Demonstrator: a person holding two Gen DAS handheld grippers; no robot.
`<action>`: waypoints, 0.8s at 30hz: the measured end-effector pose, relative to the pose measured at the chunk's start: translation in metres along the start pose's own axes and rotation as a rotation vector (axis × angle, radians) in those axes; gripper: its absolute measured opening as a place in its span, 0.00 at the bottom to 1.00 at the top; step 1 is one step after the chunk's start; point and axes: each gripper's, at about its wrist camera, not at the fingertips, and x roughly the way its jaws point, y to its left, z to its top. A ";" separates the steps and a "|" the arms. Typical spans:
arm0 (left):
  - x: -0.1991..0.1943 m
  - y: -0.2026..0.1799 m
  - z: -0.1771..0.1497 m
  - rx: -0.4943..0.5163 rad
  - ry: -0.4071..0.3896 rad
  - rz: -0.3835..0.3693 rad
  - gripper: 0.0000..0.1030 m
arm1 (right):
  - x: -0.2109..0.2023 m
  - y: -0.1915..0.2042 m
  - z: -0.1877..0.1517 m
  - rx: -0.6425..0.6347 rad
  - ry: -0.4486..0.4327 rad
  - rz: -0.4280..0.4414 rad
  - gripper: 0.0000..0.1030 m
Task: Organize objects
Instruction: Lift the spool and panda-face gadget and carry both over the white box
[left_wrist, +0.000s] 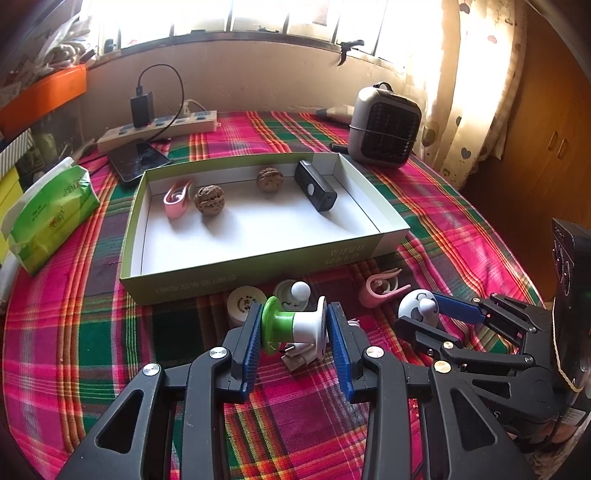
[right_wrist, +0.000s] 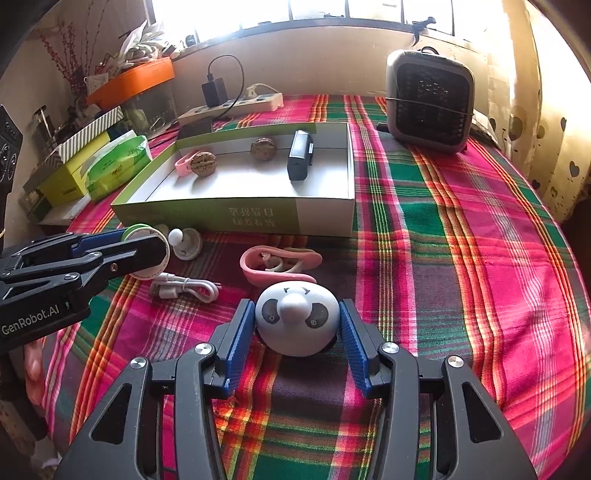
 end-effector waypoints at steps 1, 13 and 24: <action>-0.001 0.000 -0.001 0.003 0.001 0.004 0.31 | 0.000 0.001 0.000 0.000 0.000 0.003 0.47; -0.009 0.007 -0.014 -0.004 -0.004 0.047 0.31 | -0.007 0.006 -0.002 0.008 -0.009 0.023 0.47; -0.011 0.013 -0.020 -0.016 -0.009 0.087 0.31 | -0.008 0.014 -0.004 0.005 -0.011 0.032 0.47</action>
